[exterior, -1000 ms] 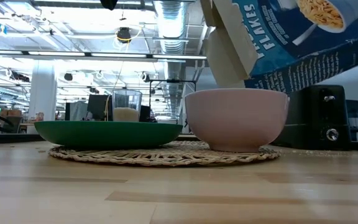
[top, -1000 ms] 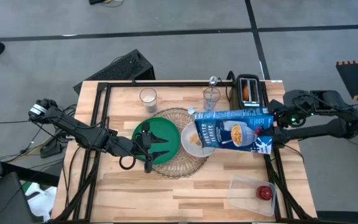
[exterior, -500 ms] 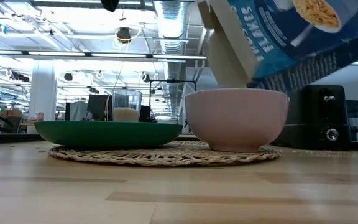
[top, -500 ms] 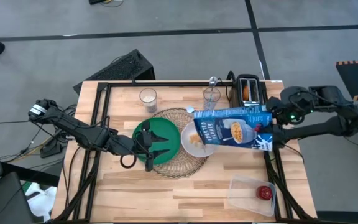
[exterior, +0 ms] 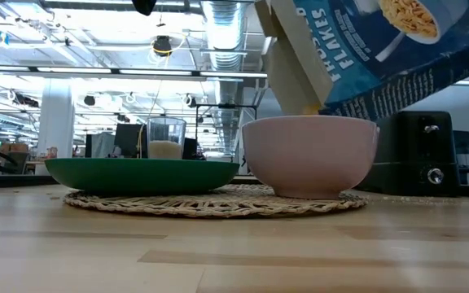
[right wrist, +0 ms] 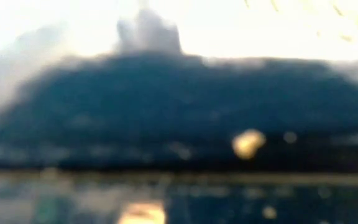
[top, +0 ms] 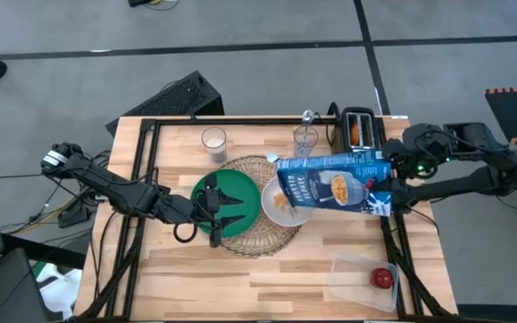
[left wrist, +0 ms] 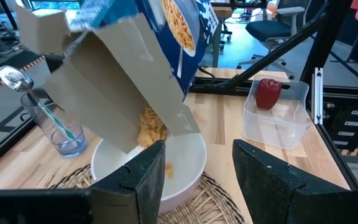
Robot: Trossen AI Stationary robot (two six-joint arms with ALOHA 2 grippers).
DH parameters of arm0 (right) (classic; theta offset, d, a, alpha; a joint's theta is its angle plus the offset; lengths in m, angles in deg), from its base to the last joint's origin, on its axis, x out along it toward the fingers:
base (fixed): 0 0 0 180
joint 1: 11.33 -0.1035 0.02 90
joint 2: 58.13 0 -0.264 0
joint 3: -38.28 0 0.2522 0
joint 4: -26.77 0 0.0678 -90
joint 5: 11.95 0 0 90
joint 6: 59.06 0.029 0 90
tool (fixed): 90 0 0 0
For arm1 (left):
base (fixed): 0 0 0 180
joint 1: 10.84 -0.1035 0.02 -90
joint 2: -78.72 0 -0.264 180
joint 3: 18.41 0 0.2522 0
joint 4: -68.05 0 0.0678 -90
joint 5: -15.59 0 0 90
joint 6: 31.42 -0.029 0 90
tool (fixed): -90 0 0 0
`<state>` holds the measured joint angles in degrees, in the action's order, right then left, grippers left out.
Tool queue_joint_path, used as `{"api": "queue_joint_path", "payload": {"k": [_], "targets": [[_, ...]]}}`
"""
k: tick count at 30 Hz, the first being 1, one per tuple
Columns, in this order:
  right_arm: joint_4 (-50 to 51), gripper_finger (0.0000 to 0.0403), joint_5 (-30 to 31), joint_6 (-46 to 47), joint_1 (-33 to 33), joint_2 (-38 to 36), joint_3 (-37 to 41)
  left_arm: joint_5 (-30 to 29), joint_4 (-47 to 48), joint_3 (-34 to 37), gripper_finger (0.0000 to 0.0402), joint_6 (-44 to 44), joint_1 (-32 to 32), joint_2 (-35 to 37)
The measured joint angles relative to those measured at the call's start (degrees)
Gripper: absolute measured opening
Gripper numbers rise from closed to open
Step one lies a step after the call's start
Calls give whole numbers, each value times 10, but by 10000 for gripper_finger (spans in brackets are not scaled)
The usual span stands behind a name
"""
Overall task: Arrange a breakfast setting
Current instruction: Pour the cereal into the white bowl from the cereal box
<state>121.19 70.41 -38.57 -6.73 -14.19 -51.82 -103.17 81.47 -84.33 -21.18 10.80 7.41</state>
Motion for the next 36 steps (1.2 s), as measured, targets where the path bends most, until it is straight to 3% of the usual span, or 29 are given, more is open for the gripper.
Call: {"api": "queue_joint_path", "payload": {"k": [36], "targets": [[-7, 305, -28, -15, 0, 29, 0, 0, 0, 0, 174, 0, 0, 0]]}}
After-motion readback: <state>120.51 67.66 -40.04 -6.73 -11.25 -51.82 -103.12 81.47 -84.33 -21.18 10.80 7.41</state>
